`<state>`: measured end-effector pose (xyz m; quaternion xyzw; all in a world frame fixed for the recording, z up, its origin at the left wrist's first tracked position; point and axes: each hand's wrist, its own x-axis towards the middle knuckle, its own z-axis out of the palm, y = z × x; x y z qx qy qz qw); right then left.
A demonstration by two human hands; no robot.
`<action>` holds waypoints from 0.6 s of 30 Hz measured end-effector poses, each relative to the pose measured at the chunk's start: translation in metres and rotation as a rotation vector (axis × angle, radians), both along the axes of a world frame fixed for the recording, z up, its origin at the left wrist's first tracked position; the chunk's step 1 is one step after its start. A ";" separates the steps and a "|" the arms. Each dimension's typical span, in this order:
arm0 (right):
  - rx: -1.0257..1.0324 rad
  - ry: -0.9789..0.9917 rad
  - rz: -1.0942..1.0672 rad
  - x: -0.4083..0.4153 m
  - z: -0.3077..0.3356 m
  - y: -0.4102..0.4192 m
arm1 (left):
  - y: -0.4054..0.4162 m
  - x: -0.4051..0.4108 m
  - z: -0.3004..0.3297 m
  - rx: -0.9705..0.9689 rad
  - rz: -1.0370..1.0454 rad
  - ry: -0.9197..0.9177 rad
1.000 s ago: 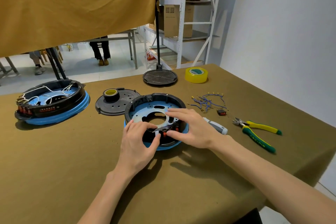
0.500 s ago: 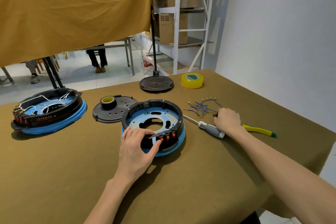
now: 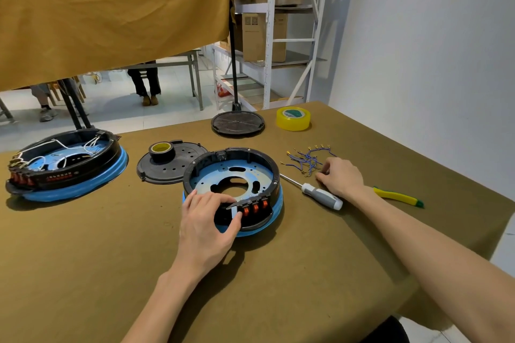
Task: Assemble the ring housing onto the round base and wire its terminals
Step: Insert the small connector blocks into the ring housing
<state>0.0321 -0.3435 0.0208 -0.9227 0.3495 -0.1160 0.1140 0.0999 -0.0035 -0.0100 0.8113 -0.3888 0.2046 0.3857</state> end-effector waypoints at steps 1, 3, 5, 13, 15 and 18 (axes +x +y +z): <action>0.006 -0.031 0.002 0.002 -0.001 0.002 | 0.000 0.000 0.000 -0.001 -0.004 -0.001; 0.028 -0.102 0.019 0.004 -0.004 0.007 | 0.000 0.001 -0.001 -0.011 -0.005 -0.003; 0.036 -0.197 0.056 0.003 -0.004 0.014 | -0.001 0.002 -0.001 -0.011 -0.006 -0.002; 0.305 -0.627 0.339 -0.017 0.018 0.093 | -0.001 0.001 -0.001 -0.007 -0.008 -0.007; 0.391 -0.680 0.418 -0.024 0.024 0.117 | 0.000 0.001 0.000 0.007 -0.008 -0.005; 0.464 -0.666 0.523 -0.033 0.029 0.142 | 0.001 0.000 0.002 0.022 -0.015 0.000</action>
